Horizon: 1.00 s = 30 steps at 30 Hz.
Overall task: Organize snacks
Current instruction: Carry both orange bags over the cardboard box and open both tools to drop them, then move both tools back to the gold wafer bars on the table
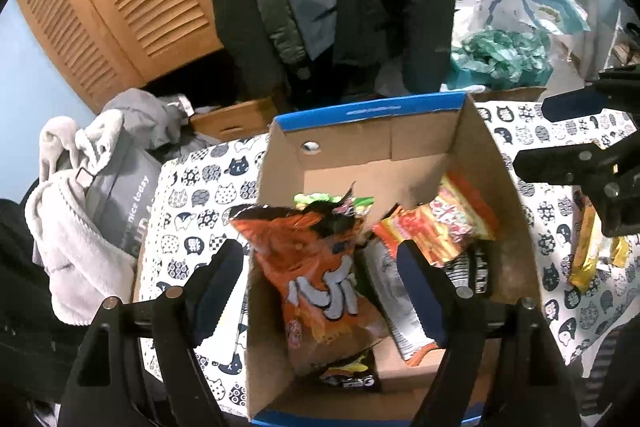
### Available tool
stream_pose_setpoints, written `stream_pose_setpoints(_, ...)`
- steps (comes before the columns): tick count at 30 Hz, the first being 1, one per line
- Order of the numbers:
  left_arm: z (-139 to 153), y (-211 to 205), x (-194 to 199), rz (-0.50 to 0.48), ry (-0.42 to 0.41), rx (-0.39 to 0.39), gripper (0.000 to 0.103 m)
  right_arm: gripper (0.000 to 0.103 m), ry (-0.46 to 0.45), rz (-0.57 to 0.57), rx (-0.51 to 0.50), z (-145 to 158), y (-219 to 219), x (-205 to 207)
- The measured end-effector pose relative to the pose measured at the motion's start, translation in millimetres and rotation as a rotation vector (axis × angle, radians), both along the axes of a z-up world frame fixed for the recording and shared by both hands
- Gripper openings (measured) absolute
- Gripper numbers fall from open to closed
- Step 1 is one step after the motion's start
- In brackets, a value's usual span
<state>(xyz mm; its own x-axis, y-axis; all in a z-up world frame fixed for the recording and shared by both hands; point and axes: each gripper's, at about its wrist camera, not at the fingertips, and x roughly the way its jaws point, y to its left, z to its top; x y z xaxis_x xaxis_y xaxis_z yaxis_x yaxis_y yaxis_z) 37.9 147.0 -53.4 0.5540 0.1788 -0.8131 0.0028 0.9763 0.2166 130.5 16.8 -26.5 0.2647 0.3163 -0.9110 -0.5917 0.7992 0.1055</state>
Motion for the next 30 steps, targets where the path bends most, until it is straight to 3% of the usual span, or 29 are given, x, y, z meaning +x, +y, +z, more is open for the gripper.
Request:
stream_pose_setpoints(16, 5.9, -44.1, 6.6, -0.095, -0.003, 0.002, 0.081, 0.071, -0.007, -0.082, -0.003, 4.1, -71.4, -13.2)
stream_pose_setpoints(30, 2.5, -99.7, 16.2, -0.178, 0.033, -0.024, 0.081, 0.072, 0.016, -0.219, -0.019, -14.6, -161.2, -18.0)
